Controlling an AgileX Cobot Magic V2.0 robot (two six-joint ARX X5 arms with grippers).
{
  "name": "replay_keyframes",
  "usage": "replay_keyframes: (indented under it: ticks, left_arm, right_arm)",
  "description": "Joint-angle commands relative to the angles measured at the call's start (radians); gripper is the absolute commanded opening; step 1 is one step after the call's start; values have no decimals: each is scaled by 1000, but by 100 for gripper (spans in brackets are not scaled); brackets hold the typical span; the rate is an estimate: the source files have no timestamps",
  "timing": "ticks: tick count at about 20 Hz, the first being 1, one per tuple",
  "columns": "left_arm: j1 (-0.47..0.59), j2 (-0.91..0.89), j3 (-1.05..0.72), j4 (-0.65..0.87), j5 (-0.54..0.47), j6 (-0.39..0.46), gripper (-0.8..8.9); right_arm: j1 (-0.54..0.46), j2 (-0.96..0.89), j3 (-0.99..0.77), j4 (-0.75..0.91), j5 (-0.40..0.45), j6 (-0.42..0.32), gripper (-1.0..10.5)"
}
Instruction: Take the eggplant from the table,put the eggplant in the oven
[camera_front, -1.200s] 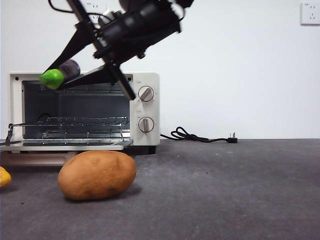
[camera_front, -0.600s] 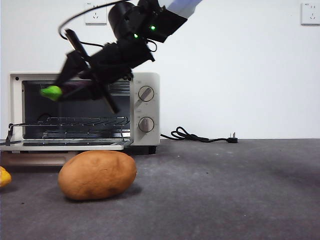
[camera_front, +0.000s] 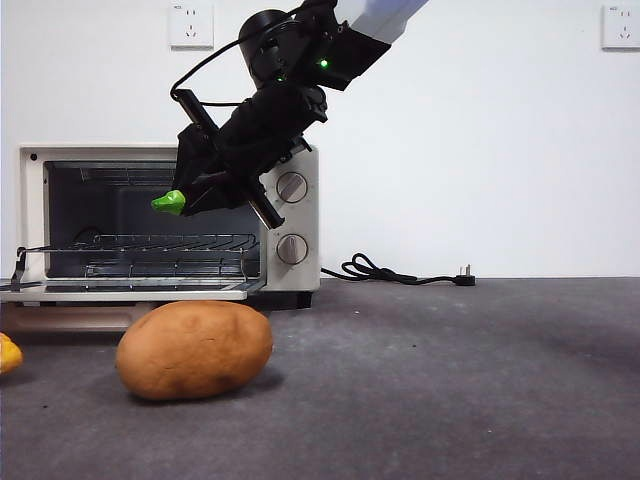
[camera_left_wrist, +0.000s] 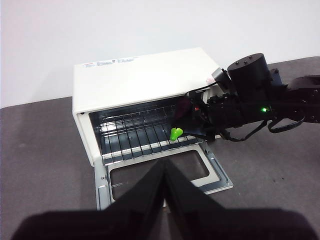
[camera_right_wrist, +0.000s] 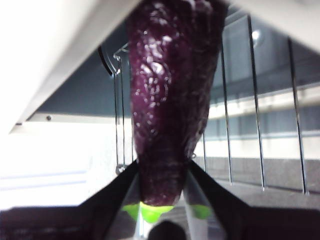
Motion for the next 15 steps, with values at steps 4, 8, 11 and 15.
replay_keyframes:
  ticks: [4,8,11,15]
  left_arm:
    - [-1,-5,-10,-2,-2,-5,-5]
    - [-1,-5,-10,-18,-2,6,-5]
    - [-11,-5,-10,-18,-3,6,-5]
    - [-21,-5,-10,-18,-3,10,-5]
  right_arm:
    - [3,25,1,28,38,-26,286]
    - [3,25,1,30,45,-31,286]
    - [7,25,1,29,41,-34,286]
    - [13,25,1,31,42,-41,286]
